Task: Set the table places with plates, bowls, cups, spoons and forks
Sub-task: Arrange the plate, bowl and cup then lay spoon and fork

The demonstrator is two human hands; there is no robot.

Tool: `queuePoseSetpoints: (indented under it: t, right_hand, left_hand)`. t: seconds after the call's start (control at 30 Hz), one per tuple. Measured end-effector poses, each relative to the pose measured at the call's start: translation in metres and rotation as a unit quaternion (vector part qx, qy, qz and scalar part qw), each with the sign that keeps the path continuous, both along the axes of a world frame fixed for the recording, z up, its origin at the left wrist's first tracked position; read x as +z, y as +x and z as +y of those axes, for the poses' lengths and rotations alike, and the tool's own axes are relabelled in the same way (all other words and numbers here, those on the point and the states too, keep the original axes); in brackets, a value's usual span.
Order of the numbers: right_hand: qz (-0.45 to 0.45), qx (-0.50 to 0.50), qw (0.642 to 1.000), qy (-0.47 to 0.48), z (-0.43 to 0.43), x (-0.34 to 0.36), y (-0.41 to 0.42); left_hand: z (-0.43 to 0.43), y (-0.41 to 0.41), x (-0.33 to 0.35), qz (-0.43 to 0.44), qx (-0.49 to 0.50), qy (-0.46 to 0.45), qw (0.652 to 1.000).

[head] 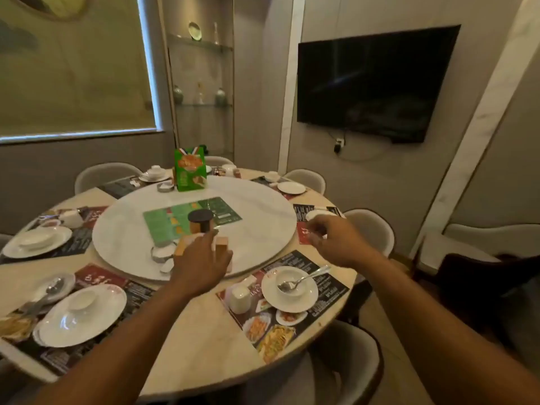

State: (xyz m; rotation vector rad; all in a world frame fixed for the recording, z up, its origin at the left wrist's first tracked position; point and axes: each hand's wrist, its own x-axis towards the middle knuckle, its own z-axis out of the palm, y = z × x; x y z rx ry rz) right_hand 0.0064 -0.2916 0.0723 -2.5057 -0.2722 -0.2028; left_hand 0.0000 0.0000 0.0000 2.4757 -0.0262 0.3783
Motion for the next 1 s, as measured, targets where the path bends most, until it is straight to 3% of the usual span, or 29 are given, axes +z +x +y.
queuePoseSetpoints:
  t: [0.37, 0.57, 1.0]
  right_hand:
    - [0.153, -0.028, 0.988, 0.021, -0.06, -0.121, 0.027]
    - [0.239, -0.009, 0.971, -0.029, -0.078, -0.176, 0.049]
    - [0.304, -0.057, 0.951, 0.014, -0.115, -0.246, 0.1]
  left_hand:
    - [-0.078, 0.001, -0.089, 0.103, 0.025, -0.056, 0.993]
    - [-0.118, 0.033, -0.128, 0.148, 0.062, -0.134, 0.978]
    - [-0.152, 0.049, -0.161, 0.218, 0.109, -0.176, 0.954]
